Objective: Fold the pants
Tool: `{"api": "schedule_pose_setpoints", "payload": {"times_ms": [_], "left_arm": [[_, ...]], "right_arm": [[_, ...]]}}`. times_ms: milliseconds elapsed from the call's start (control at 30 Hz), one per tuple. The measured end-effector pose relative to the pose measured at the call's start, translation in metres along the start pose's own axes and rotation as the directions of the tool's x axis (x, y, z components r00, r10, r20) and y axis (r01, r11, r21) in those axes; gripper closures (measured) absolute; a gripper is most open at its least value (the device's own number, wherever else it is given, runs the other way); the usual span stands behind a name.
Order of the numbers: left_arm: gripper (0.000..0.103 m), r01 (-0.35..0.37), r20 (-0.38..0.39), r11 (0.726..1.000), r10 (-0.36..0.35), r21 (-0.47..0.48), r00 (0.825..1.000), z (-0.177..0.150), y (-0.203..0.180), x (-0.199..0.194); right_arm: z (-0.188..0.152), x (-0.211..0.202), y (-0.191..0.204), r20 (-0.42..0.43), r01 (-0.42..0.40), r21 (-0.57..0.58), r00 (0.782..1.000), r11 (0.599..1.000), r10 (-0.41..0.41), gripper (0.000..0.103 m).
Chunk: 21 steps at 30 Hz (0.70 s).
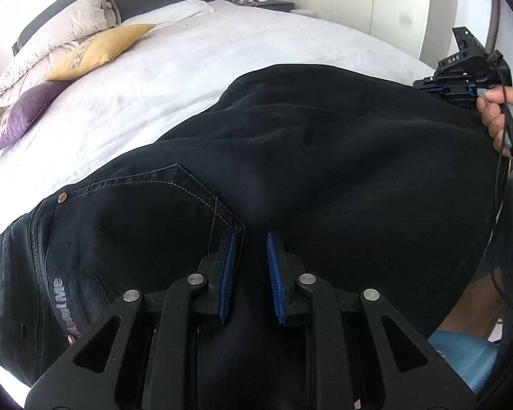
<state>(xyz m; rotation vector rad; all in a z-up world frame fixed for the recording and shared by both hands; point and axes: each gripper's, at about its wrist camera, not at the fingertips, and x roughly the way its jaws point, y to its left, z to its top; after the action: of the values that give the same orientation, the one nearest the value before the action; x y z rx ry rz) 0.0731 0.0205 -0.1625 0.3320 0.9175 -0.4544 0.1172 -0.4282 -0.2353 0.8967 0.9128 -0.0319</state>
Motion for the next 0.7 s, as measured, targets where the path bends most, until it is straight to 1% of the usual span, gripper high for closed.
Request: {"api": "schedule_pose_setpoints", "payload": {"times_ms": [67,100,133,167,200,233,267,300,333,367,400,433,467,500,533,567,600,633,667,700], "left_arm": [[0.085,0.004,0.004,1.0,-0.004,-0.007,1.0,-0.007,0.001,-0.007],[0.084,0.001,0.005,1.0,-0.001,-0.011,1.0,-0.007,0.006,-0.007],[0.084,-0.017,0.006,1.0,0.017,-0.014,1.0,-0.008,0.007,-0.013],[0.084,-0.031,0.01,0.999,0.032,-0.013,0.999,-0.005,0.006,-0.017],[0.084,-0.04,0.031,0.999,0.04,-0.016,0.999,-0.002,0.005,-0.024],[0.084,-0.036,0.071,0.999,0.037,-0.024,0.997,0.002,0.006,-0.034],[0.084,-0.029,0.102,0.999,0.032,-0.032,0.994,0.01,0.008,-0.041],[0.084,-0.03,0.111,0.999,0.033,-0.032,0.993,0.017,0.01,-0.042],[0.084,-0.043,0.115,0.999,0.046,-0.028,0.992,0.027,0.014,-0.039],[0.084,-0.054,0.121,0.998,0.057,-0.03,0.991,0.033,0.017,-0.036],[0.084,-0.067,0.123,0.997,0.071,-0.033,0.99,0.038,0.022,-0.031],[0.084,-0.081,0.11,0.996,0.085,-0.038,0.99,0.043,0.029,-0.023],[0.084,-0.096,0.082,0.994,0.099,-0.048,0.992,0.045,0.037,-0.012],[0.084,-0.114,0.061,0.992,0.118,-0.061,0.991,0.045,0.044,-0.003],[0.084,-0.133,0.034,0.988,0.136,-0.078,0.99,0.043,0.054,0.005],[0.084,-0.146,-0.005,0.985,0.146,-0.094,0.989,0.036,0.066,0.015],[0.084,-0.15,-0.023,0.982,0.149,-0.117,0.989,0.026,0.078,0.021],[0.084,-0.147,-0.022,0.978,0.145,-0.147,0.989,0.014,0.091,0.021],[0.084,-0.141,-0.016,0.974,0.14,-0.176,0.99,0.005,0.099,0.019],[0.084,-0.132,-0.007,0.968,0.134,-0.213,0.991,-0.002,0.107,0.015]], "right_arm": [[-0.001,-0.014,0.001,0.028,0.043,-0.01,0.999,0.999,-0.043,0.103],[-0.004,-0.025,0.007,0.048,0.061,-0.026,0.997,0.998,-0.06,0.1],[-0.007,-0.036,0.016,0.068,0.047,-0.041,0.997,0.998,-0.044,0.098],[-0.003,-0.04,0.027,0.08,0.007,-0.051,0.997,0.999,-0.003,0.097],[-0.01,-0.048,0.044,0.086,-0.069,-0.076,0.993,0.995,0.075,0.09],[-0.018,-0.048,0.064,0.073,-0.137,-0.1,0.987,0.985,0.145,0.068],[-0.025,-0.044,0.08,0.05,-0.185,-0.122,0.98,0.975,0.193,0.056],[-0.036,-0.036,0.102,0.011,-0.248,-0.164,0.967,0.955,0.253,0.042],[-0.044,-0.027,0.118,-0.023,-0.297,-0.196,0.954,0.934,0.299,0.041],[-0.054,-0.014,0.137,-0.068,-0.35,-0.215,0.937,0.912,0.344,0.041],[-0.063,0.004,0.154,-0.121,-0.39,-0.219,0.92,0.894,0.372,0.041],[-0.07,0.018,0.164,-0.165,-0.406,-0.228,0.912,0.885,0.376,0.041],[-0.076,0.035,0.172,-0.201,-0.397,-0.245,0.913,0.885,0.354,0.042],[-0.079,0.051,0.173,-0.217,-0.354,-0.256,0.928,0.9,0.303,0.042],[-0.079,0.065,0.164,-0.226,-0.307,-0.243,0.941,0.92,0.254,0.042],[-0.078,0.073,0.153,-0.23,-0.28,-0.224,0.946,0.934,0.229,0.046],[-0.074,0.076,0.135,-0.22,-0.261,-0.201,0.951,0.944,0.217,0.073],[-0.068,0.076,0.115,-0.214,-0.245,-0.167,0.955,0.955,0.208,0.103],[-0.063,0.073,0.098,-0.205,-0.224,-0.139,0.96,0.965,0.193,0.103],[-0.058,0.067,0.081,-0.181,-0.248,-0.094,0.957,0.964,0.228,0.103]]}}
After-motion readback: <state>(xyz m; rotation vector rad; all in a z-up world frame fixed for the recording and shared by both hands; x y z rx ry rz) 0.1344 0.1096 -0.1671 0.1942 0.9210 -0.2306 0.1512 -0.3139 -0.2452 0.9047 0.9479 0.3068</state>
